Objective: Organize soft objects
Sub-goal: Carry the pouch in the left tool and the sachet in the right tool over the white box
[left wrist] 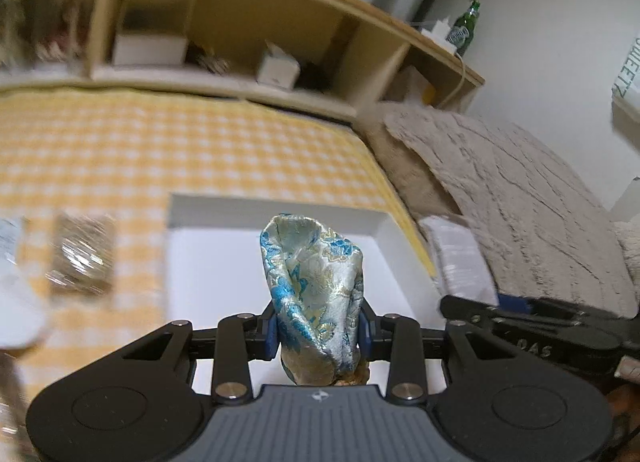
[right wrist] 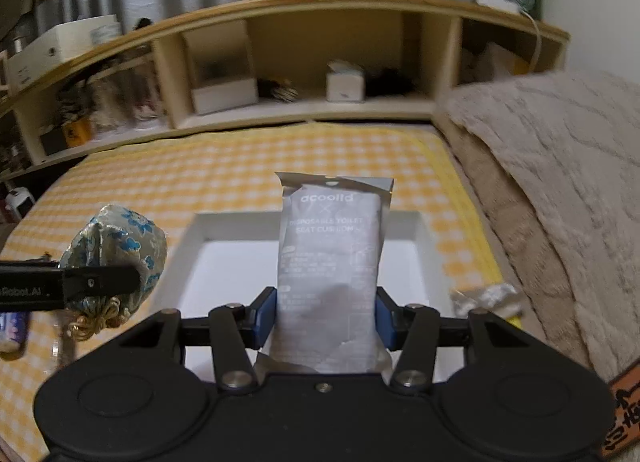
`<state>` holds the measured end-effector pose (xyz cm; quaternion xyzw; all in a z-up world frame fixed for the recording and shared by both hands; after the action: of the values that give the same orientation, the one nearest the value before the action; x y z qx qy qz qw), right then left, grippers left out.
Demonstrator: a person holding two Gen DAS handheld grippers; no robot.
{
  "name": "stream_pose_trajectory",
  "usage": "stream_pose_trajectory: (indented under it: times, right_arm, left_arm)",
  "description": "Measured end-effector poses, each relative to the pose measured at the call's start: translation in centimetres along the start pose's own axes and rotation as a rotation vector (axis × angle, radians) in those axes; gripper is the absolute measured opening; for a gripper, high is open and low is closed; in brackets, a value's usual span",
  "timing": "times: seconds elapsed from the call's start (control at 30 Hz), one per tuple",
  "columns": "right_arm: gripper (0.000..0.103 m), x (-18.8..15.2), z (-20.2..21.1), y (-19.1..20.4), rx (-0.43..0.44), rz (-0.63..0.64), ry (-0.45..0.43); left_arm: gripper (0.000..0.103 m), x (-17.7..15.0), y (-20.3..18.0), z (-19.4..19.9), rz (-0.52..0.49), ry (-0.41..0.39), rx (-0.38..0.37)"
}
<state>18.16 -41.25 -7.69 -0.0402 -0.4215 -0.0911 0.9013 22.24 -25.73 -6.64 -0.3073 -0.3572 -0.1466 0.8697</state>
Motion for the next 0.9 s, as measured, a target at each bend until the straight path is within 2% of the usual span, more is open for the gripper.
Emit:
stream_pose_trajectory:
  times: [0.2, 0.37, 0.63, 0.9]
  right_arm:
    - [0.051, -2.2, -3.2, -3.0, 0.006, -0.018, 0.049]
    - [0.051, -3.3, -5.7, -4.1, 0.014, 0.0, 0.084]
    - [0.051, -4.5, -8.8, -4.4, 0.034, 0.058, 0.123]
    - [0.052, -6.7, -9.8, -5.4, 0.025, 0.078, 0.174]
  left_arm:
    - [0.038, -1.8, -1.3, -5.1, 0.095, 0.067, -0.074]
    - [0.038, -2.8, -1.1, -8.2, 0.146, 0.101, -0.084]
    - [0.038, -3.5, -0.6, -11.6, 0.223, 0.109, -0.114]
    - [0.038, -5.0, -2.4, -14.0, 0.252, 0.14, -0.17]
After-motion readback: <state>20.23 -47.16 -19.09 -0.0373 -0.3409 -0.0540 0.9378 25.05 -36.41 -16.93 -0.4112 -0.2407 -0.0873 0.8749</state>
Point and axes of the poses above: each gripper's, at about its wrist camera, not at the fingertips, and z roughly against the way its jaws point, y to its left, x to its top, the point moved 7 cm from there along -z, roughly the way its jaws point, and after that the axes turned 7 degrees about -x, right-handed, at the moved point
